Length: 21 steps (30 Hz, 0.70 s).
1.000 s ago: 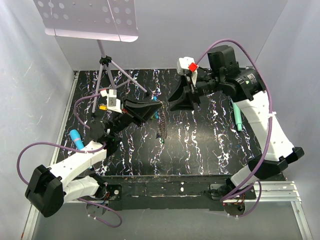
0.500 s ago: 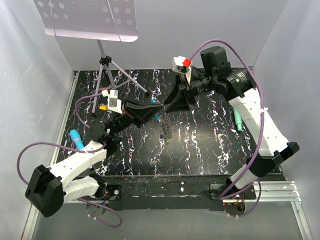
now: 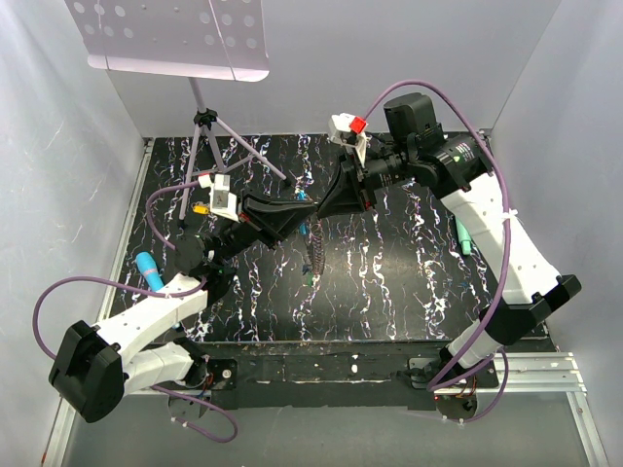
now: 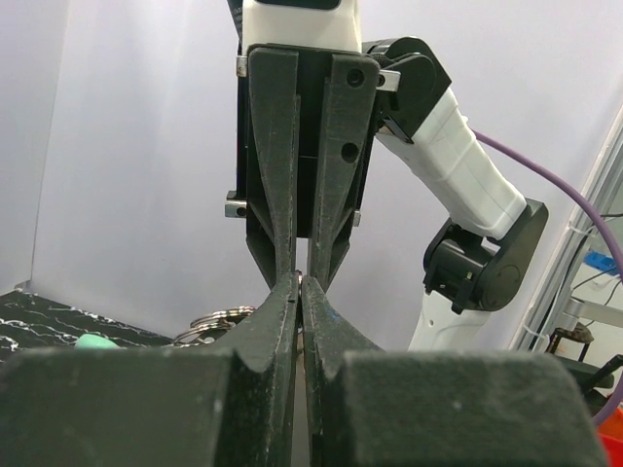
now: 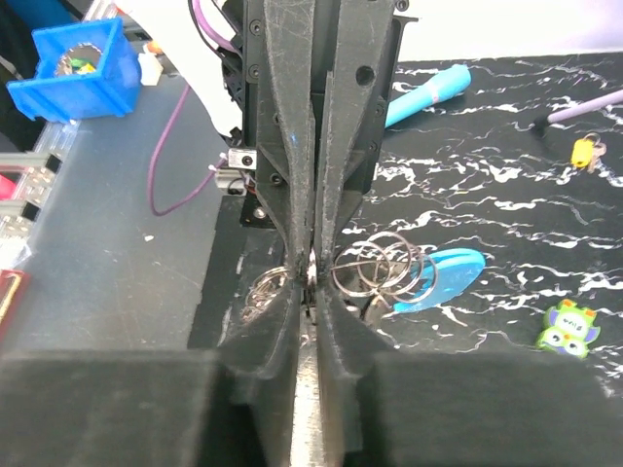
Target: Put the keys on the keyring
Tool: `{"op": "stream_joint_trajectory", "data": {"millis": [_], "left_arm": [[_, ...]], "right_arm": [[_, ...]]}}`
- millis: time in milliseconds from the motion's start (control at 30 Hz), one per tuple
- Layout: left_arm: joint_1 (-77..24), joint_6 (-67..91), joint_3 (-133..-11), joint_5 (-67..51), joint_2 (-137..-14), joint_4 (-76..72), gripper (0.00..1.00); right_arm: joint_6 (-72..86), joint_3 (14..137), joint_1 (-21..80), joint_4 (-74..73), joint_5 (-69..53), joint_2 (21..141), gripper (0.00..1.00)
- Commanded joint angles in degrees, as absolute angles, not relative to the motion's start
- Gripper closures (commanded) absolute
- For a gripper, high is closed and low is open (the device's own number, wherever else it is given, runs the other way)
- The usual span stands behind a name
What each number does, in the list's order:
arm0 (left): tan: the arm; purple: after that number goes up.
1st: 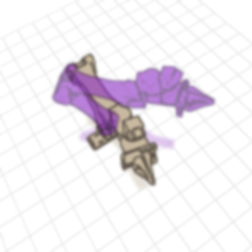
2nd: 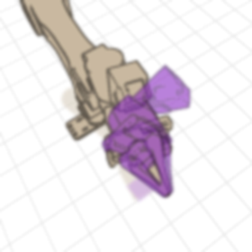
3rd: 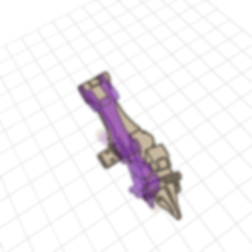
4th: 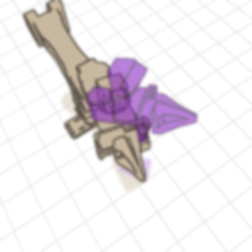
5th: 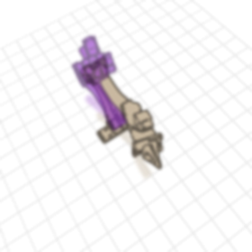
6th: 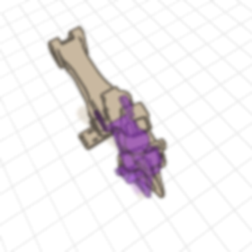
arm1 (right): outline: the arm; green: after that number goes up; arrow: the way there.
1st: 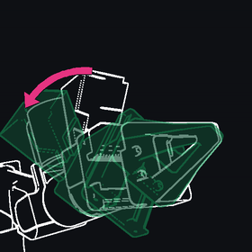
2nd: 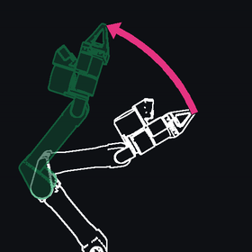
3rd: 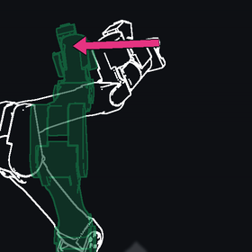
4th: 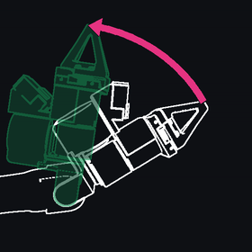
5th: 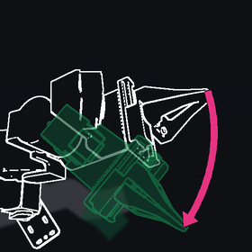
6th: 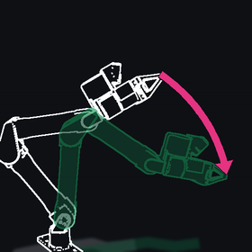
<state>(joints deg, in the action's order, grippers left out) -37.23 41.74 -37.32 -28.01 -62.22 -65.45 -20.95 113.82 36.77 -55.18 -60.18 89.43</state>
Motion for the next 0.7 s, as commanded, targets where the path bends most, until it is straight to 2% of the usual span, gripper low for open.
{"op": "stream_joint_trajectory", "data": {"millis": [0, 67, 233, 267, 333, 367, 433, 467, 500, 567, 667], "left_arm": [[-37.35, 41.13, -39.02, -27.16, -61.17, -66.45, 1.00], [-37.35, 41.22, -39.02, -27.07, -61.17, -66.45, 1.00], [-37.35, 41.57, -38.76, -26.81, -60.65, -65.40, 0.98], [-37.18, 41.49, -38.50, -26.72, -59.86, -64.61, 0.89], [-36.57, 41.40, -37.97, -27.68, -57.41, -60.40, 0.63], [-36.04, 41.14, -38.14, -28.99, -55.65, -56.64, 0.45], [-34.20, 39.21, -39.80, -32.77, -52.14, -45.24, 0.19], [-33.58, 36.94, -41.47, -35.05, -50.21, -36.82, 0.09], [-33.14, 34.30, -43.66, -36.55, -48.97, -29.17, 0.02], [-32.78, 27.46, -48.23, -39.97, -47.73, -13.00, 0.02], [-32.61, 17.43, -54.12, -43.41, -48.86, 3.55, 0.02]], "right_arm": [[-20.30, 114.35, 36.91, -53.26, -61.00, 88.86, 0.90], [-20.74, 114.26, 37.00, -53.52, -60.91, 88.86, 0.99], [-23.37, 114.35, 37.09, -55.45, -59.86, 88.95, 0.99], [-24.42, 114.35, 37.09, -56.33, -59.33, 88.95, 0.99], [-28.54, 115.31, 37.00, -59.74, -57.93, 89.12, 0.99], [-30.91, 116.44, 37.09, -63.33, -56.88, 89.47, 0.99], [-37.14, 118.73, 37.09, -70.01, -54.85, 90.43, 0.99], [-40.57, 119.70, 37.09, -74.14, -53.89, 90.96, 0.99], [-44.43, 120.75, 37.44, -77.31, -52.31, 91.66, 0.99], [-50.59, 122.07, 38.05, -83.03, -49.14, 92.37, 0.99], [-57.46, 123.31, 39.46, -89.63, -44.32, 93.51, 0.99]]}}
